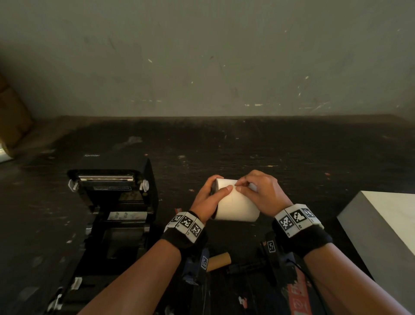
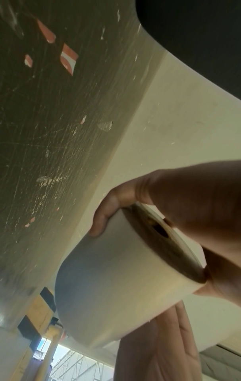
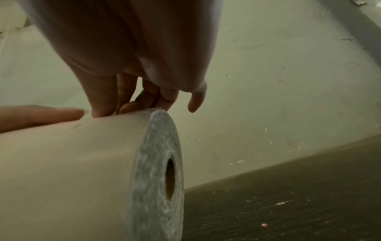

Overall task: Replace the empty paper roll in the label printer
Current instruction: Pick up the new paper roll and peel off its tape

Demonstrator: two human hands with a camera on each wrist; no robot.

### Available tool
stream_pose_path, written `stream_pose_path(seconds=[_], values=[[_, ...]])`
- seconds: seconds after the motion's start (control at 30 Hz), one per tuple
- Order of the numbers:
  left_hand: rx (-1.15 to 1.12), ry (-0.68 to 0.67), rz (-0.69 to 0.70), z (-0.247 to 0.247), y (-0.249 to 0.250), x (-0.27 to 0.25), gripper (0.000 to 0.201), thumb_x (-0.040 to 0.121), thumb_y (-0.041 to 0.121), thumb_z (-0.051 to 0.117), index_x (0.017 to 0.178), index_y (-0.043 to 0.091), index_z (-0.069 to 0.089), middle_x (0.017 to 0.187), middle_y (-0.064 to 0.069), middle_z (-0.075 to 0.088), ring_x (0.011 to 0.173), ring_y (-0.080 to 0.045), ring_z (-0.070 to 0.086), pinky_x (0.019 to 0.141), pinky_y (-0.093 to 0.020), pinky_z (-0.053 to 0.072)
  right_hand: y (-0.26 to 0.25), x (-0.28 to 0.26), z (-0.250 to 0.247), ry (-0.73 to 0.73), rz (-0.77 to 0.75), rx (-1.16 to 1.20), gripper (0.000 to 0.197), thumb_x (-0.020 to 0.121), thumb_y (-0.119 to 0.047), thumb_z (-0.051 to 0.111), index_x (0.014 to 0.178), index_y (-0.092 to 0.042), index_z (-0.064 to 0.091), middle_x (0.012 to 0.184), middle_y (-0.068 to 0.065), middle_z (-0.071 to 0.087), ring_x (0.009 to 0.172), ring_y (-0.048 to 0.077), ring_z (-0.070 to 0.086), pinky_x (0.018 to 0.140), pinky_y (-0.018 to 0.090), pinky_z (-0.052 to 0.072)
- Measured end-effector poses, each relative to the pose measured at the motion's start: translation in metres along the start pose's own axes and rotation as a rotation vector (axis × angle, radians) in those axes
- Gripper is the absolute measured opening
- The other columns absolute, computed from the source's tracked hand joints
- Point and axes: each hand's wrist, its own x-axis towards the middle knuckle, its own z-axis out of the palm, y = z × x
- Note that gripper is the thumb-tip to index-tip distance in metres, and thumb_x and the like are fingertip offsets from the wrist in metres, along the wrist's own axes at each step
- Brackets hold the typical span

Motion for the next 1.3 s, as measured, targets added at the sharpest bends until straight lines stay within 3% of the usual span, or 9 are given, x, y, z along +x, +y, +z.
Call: stream_pose_path(seconds=[0.23,0.43,0.9,1.1,1.3], values=[[-0.007,0.002,-0.018,0.0,0.002,-0.002,0.032,0.089,0.038,0.058,0.118,0.04,0.046,0.122,-0.005,0.052,0.103,-0.026,0.058,0.078,-0.048,0.056,-0.001,-0.001,0.001,0.011,-0.051,0.055,0.012,0.089,-0.019,0.06,0.098,-0.015,0.067,0.097,-0.008,0.055,0.089,0.005,0.056,0.079,0.014,0.04],[-0.024,-0.012,-0.014,0.001,0.006,-0.004,0.035,0.09,0.037,0.056,0.123,0.037,0.044,0.122,-0.006,0.051,0.1,-0.025,0.059,0.067,-0.04,0.055,0.0,-0.005,0.0,0.047,-0.09,0.082,0.011,0.089,-0.019,0.058,0.097,-0.015,0.065,0.098,-0.01,0.055,0.089,-0.007,0.052,0.08,0.003,0.039],[-0.018,-0.025,-0.019,0.002,0.01,-0.004,0.034,0.09,0.037,0.055,0.123,0.037,0.043,0.122,-0.004,0.049,0.101,-0.025,0.057,0.065,-0.039,0.054,0.001,-0.014,-0.002,0.095,-0.179,0.109,0.026,0.089,-0.031,0.048,0.099,-0.013,0.063,0.102,-0.007,0.059,0.095,-0.013,0.052,0.085,0.004,0.039],[-0.023,-0.014,-0.019,0.001,0.011,-0.004,0.035,0.09,0.037,0.056,0.123,0.036,0.045,0.123,-0.005,0.049,0.102,-0.025,0.057,0.066,-0.039,0.055,0.0,-0.011,-0.004,0.062,-0.138,0.088,0.023,0.086,-0.02,0.064,0.107,-0.012,0.063,0.106,-0.005,0.06,0.095,-0.005,0.051,0.085,0.0,0.035],[-0.021,0.001,-0.031,-0.003,0.013,-0.002,0.03,0.089,0.039,0.058,0.117,0.04,0.048,0.121,-0.004,0.051,0.105,-0.028,0.057,0.075,-0.048,0.057,-0.007,-0.006,-0.002,0.093,-0.077,0.098,0.029,0.083,-0.016,0.067,0.112,-0.013,0.061,0.105,-0.002,0.064,0.096,0.001,0.054,0.085,-0.003,0.032]])
